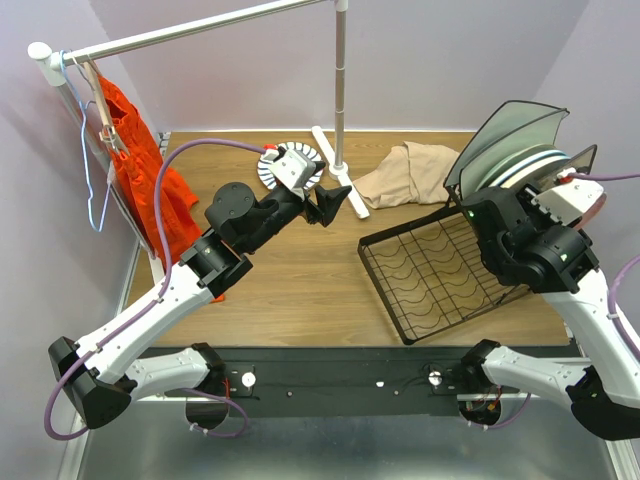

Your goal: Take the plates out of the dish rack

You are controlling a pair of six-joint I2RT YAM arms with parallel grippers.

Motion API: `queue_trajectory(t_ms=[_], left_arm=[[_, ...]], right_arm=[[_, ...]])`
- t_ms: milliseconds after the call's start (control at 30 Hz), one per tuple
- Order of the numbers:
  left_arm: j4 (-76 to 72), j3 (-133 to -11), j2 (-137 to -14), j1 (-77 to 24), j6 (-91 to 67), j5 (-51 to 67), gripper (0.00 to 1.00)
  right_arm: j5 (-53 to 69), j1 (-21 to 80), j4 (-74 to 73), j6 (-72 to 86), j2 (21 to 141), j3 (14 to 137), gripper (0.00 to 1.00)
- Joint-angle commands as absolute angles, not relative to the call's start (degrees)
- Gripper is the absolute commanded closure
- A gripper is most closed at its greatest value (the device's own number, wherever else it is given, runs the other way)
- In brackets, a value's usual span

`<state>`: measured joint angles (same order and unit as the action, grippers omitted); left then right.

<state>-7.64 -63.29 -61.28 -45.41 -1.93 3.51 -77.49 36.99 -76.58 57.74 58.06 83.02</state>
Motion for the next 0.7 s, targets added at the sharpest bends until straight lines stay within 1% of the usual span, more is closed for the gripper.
queue_trajectory(t_ms=[0,367,433,500,633,667], left_arm=[[-9.2,-62.8,-59.8,-45.6,-1.1,2.4,0.23],[-9.2,-62.8,-59.6,-45.5,-1.1,2.3,0.23],[-9.2,-62.8,-59.6,-45.5,-1.0,2.3,0.23],[-9.2,-62.8,-59.6,-45.6,-1.0,2.3,0.23],[-9.1,-62.8,-59.3,-45.6,-0.9,2.2,0.23],[-9.2,-62.8,-59.4,-45.6,-0.8,2.1,0.23]], right_arm=[[-80.7,36.3,-79.7,60.6,57.7,81.4,0.41],[-81.3,35.9,-79.5,61.8,58.6,80.1,0.42],[-81.6,35.9,-79.7,61.5,58.8,80.4,0.44],[-81.8,35.9,-79.6,61.5,58.6,80.8,0.5],[-82.4,35.9,-79.6,61.4,58.4,81.1,0.54],[-82.4,35.9,-79.6,61.3,58.5,81.2,0.58]])
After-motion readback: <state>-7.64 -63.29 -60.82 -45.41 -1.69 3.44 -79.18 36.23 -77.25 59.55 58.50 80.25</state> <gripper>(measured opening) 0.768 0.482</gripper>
